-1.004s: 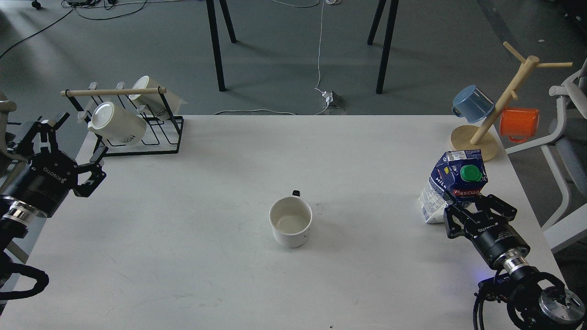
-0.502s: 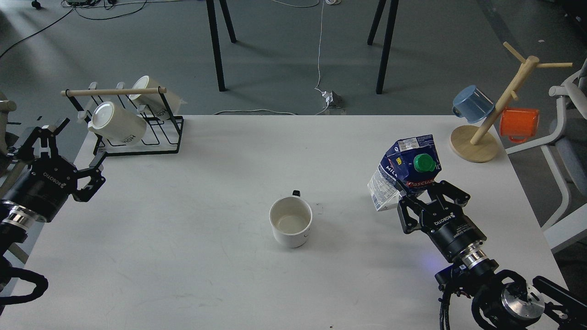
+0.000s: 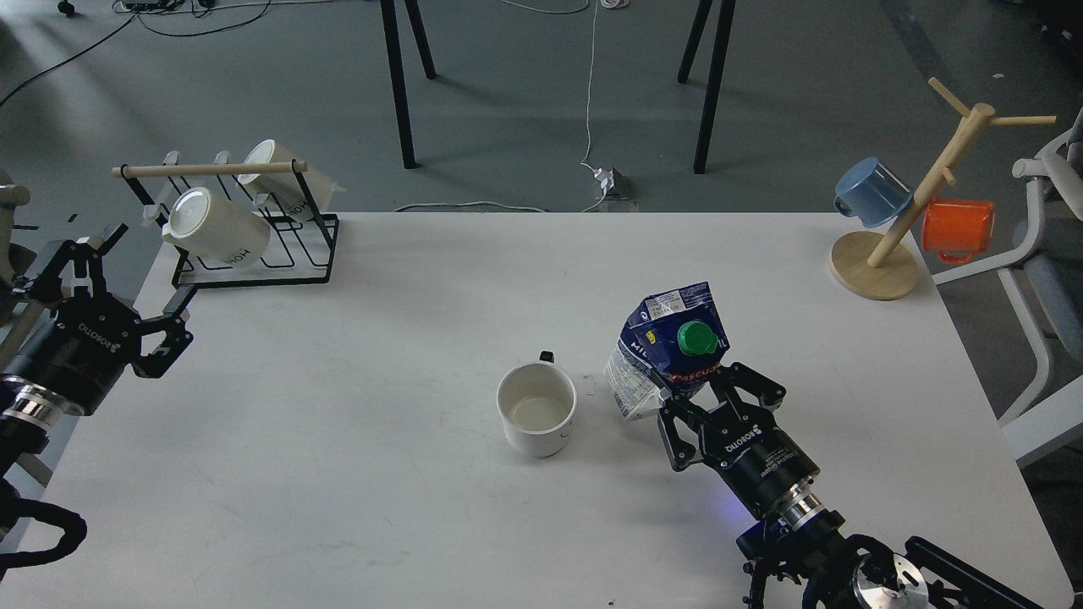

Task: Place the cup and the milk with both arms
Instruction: 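Slide the milk carton with the right gripper next to the white mug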

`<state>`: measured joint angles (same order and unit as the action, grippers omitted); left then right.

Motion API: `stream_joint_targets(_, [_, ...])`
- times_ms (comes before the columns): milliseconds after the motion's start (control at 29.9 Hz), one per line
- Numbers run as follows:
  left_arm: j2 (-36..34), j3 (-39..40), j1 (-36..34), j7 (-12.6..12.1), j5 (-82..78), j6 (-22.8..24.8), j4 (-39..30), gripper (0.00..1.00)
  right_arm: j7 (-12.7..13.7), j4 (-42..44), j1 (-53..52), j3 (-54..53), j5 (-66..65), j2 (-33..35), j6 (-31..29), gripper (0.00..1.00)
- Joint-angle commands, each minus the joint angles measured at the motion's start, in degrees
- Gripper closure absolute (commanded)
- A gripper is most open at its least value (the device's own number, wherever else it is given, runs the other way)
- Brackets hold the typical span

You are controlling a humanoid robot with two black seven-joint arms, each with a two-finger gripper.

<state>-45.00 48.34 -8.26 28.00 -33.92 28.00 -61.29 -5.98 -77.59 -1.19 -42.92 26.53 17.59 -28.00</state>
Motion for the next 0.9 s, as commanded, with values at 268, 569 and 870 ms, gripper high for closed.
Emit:
stream_joint_targets(268, [0.0,0.0,0.1,0.0,0.1,0.0,0.0,0.01,0.0,2.3,0.6,0.5,-3.0,-2.7,0.0,0.56])
stream_joint_targets(569, [0.0,0.0,0.1,0.0,0.0,0.0,0.2,0.01,0.1,2.4,0.6,0.5,-3.1,-3.1,0.0,0.52])
stream_joint_targets(870, [0.0,0.0,0.4,0.0,0.0,0.0,0.2,0.01,0.0,3.8,0.6,2.0,-3.1,-4.1,0.0,0.5])
